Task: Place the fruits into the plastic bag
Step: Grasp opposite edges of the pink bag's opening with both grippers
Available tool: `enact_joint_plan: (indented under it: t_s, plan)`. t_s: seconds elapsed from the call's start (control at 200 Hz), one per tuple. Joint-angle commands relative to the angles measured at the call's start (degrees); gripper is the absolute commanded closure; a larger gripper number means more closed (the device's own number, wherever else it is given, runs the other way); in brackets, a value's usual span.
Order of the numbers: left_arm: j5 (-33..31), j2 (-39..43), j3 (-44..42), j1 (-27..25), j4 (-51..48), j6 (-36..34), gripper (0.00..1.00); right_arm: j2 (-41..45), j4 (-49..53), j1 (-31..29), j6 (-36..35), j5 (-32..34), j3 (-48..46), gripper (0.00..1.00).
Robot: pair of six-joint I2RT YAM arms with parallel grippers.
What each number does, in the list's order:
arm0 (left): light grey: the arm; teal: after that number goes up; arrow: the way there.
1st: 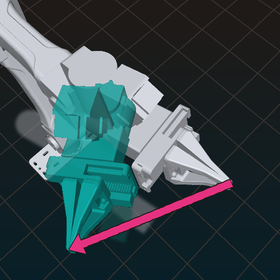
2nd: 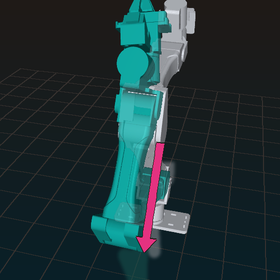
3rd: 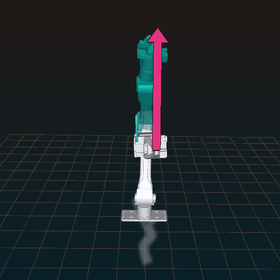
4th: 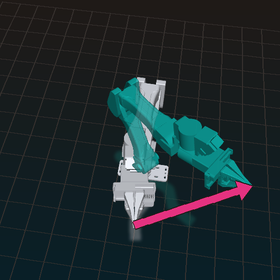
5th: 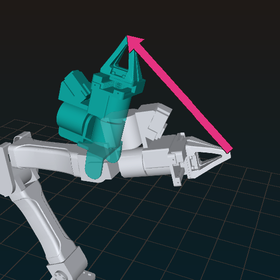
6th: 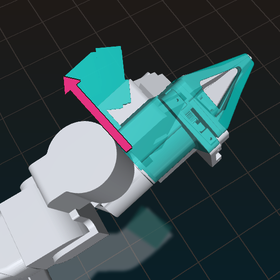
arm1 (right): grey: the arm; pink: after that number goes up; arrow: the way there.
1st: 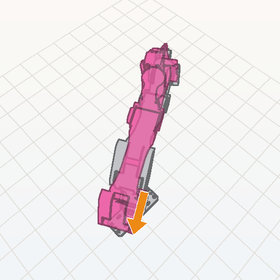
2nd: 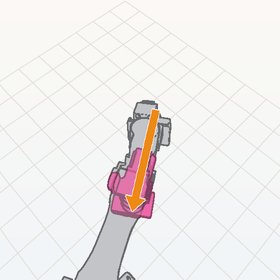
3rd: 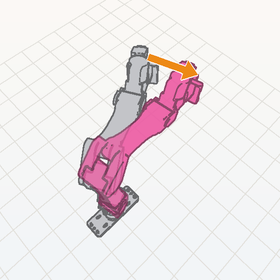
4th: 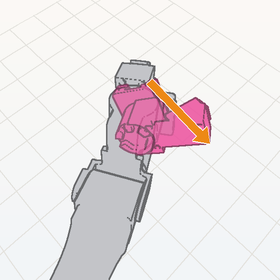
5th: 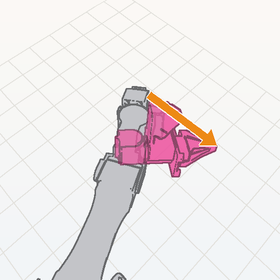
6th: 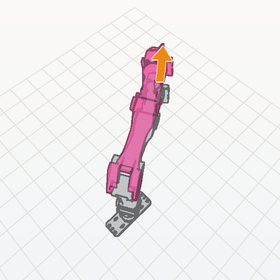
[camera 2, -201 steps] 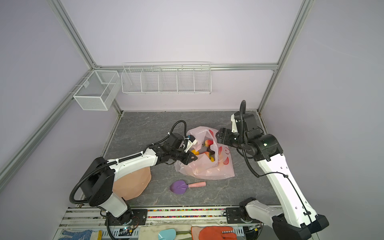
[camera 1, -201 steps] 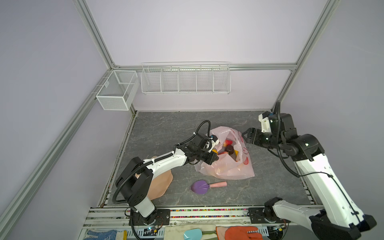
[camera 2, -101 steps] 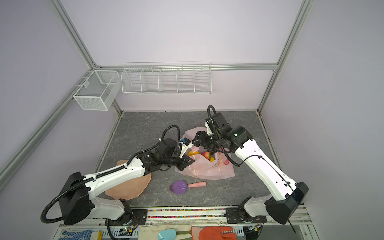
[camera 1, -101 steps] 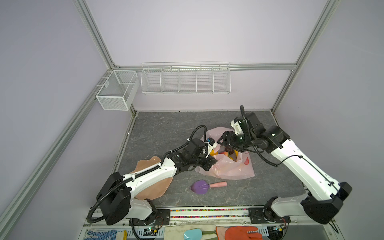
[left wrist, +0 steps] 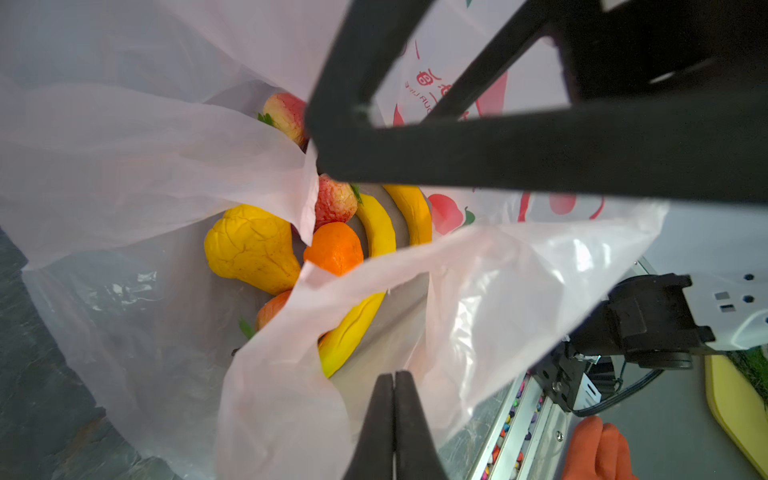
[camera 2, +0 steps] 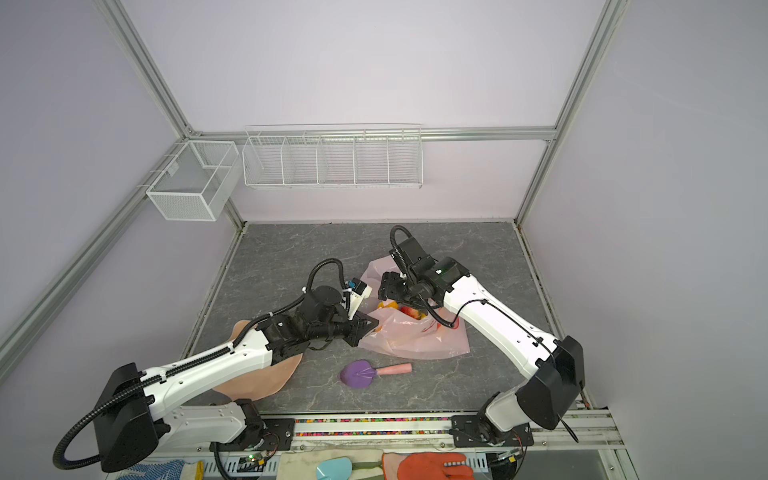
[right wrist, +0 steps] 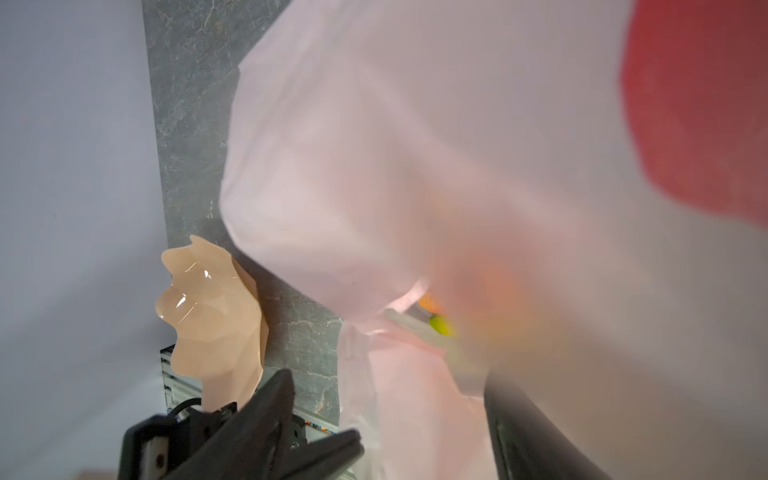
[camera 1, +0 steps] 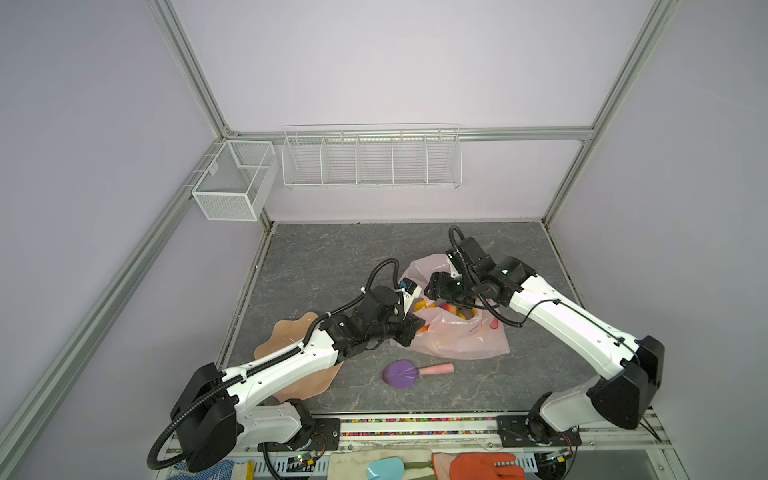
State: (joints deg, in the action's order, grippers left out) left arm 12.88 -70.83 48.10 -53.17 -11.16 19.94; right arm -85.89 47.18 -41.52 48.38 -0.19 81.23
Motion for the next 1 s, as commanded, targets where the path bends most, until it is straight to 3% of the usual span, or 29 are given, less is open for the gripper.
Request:
enact_joint_plan:
  t_s: [0.0, 0.12, 0.26, 0.325, 0.41, 0.515, 0.58, 0.995]
  plan:
    - [0.23, 0.51, 0.50, -0.01, 0.42, 1.09, 1.00, -1.35, -7.67, -0.48, -0.83, 2.39, -1.49, 0.23]
    - [-2.58, 2.18, -0.73, 0.04, -0.17, 2.45, 0.99, -3.39, -7.55, -0.46, -1.68, 5.72, -0.54, 0.23]
    - [-12.57, 7.59, -4.31, 0.40, 0.07, 5.27, 0.49, -5.68, -5.79, -0.40, -1.22, 7.97, -0.12, 0.25]
    - [-12.45, 8.75, -5.42, 1.74, 0.34, 5.37, 0.37, -6.24, -7.22, -0.38, -0.73, 8.16, -1.01, 0.27]
    - [-9.42, 7.86, -5.71, 3.57, 0.28, 4.34, 0.33, -6.91, -7.50, -0.36, -0.05, 9.64, -1.30, 0.35]
    - [-7.13, 4.99, -5.15, 3.76, 0.83, 1.50, 0.29, -6.82, -8.41, -0.31, 0.38, 11.89, -1.87, 0.58]
    - [-6.12, 2.04, -4.19, 3.78, 1.16, -0.48, 0.28, -6.52, -8.89, -0.24, 0.54, 12.45, -1.84, 0.66]
    - [0.42, -12.26, 4.89, 7.38, -1.83, -7.93, 0.26, -6.31, -7.96, -0.14, -0.65, 11.19, 0.06, 0.70]
